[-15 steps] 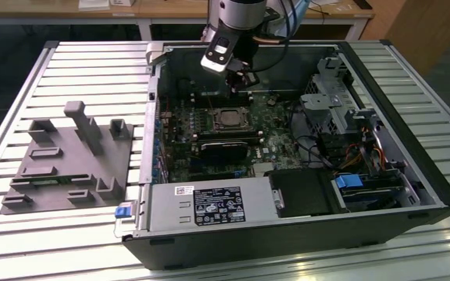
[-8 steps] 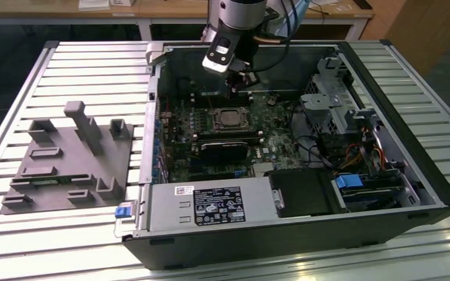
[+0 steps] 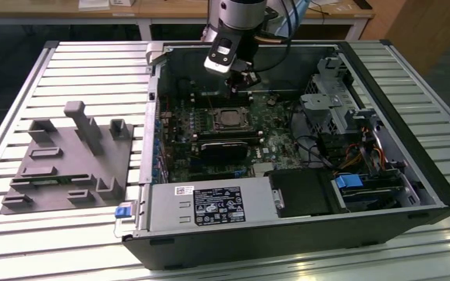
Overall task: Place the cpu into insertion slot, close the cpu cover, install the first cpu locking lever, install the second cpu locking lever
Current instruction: 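Install the first cpu locking lever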
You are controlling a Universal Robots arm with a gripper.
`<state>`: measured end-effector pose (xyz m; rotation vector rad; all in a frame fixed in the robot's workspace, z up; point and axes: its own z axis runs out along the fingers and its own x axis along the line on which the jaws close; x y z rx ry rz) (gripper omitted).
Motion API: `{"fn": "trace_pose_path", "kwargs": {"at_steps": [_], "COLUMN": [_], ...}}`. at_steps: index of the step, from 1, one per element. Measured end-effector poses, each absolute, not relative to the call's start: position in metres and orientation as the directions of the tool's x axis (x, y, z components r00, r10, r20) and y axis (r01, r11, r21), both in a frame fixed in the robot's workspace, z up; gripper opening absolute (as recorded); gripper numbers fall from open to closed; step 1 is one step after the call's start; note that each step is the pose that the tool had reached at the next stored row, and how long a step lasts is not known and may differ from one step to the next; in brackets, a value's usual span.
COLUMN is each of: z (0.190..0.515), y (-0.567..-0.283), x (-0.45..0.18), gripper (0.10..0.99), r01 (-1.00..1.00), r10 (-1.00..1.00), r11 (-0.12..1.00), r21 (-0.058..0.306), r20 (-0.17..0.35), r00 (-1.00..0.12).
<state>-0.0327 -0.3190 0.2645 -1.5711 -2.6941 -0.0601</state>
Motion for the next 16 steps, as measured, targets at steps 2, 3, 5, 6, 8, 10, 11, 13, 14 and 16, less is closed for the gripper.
{"fn": "trace_pose_path", "kwargs": {"at_steps": [2,3,5,6,8,10,11,13,14,16], "z": [0.2645,0.2645,0.2645,0.2645,0.2645,0.2645,0.2645,0.2645,0.2645,0.2645], "y": [-0.3190,-0.3190,-0.3190,-0.3190,-0.3190,-0.3190,-0.3190,-0.3190,-0.3190,-0.3190], "x": [-0.0327,-0.0327,-0.0327,-0.0327,-0.0327,-0.0327,-0.0327,-0.0327,-0.0327,-0.0327], "gripper": [0.106,0.106,0.106,0.106,0.106,0.106,0.106,0.106,0.106,0.106], "r01": [0.866,0.864,0.860,0.858,0.853,0.849,0.847,0.842,0.840,0.835], "r10": [0.865,0.863,0.859,0.857,0.852,0.848,0.846,0.841,0.839,0.835], "r11": [0.499,0.503,0.510,0.514,0.521,0.528,0.532,0.539,0.542,0.549], "r21": [0.022,0.022,0.022,0.022,0.022,0.022,0.022,0.022,0.022,0.022], "r20": [0.039,0.039,0.039,0.039,0.039,0.039,0.039,0.039,0.039,0.039], "r00": [-0.500,-0.503,-0.511,-0.514,-0.522,-0.529,-0.532,-0.539,-0.543,-0.550]}}
